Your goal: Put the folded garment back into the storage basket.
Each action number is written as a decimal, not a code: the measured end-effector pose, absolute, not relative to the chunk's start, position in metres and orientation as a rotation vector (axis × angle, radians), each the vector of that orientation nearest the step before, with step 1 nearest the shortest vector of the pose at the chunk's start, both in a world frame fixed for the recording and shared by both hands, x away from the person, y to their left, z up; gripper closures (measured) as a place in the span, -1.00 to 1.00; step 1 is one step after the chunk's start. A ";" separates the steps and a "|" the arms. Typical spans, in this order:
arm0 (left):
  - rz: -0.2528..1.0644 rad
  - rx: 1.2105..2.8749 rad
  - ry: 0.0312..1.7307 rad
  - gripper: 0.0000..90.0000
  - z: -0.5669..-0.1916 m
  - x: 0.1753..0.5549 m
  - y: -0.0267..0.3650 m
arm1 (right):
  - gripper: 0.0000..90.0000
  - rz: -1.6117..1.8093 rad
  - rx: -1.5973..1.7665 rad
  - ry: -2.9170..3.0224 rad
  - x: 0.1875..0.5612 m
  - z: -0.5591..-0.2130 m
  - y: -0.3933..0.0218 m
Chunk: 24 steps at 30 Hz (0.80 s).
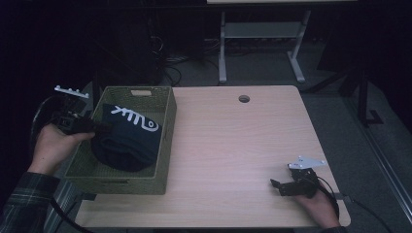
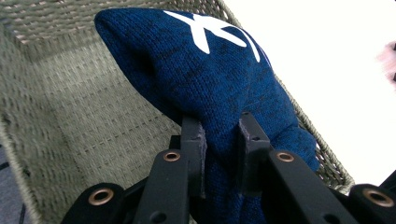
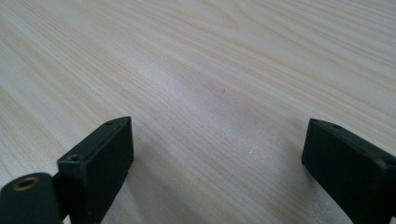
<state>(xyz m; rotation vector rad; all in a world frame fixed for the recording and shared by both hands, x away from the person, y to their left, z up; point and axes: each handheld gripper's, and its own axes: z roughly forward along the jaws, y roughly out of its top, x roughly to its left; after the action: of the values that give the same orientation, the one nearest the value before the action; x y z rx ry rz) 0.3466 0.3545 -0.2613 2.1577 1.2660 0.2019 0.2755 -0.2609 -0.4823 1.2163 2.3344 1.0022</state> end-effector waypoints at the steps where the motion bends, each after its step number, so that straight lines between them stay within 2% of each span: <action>1: 0.196 2.165 1.266 0.70 -0.263 0.347 0.355 | -0.81 1.003 1.216 2.334 0.275 -0.482 -0.261; 24: 0.128 2.226 1.320 0.69 -0.329 0.374 0.362 | -0.81 1.003 1.218 2.334 0.275 -0.482 -0.261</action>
<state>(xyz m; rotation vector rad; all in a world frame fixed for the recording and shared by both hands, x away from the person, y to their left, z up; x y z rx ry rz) 0.3738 0.3624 -0.3285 2.2260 1.3198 0.1283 0.2754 -0.2608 -0.4823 1.2176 2.3336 1.0030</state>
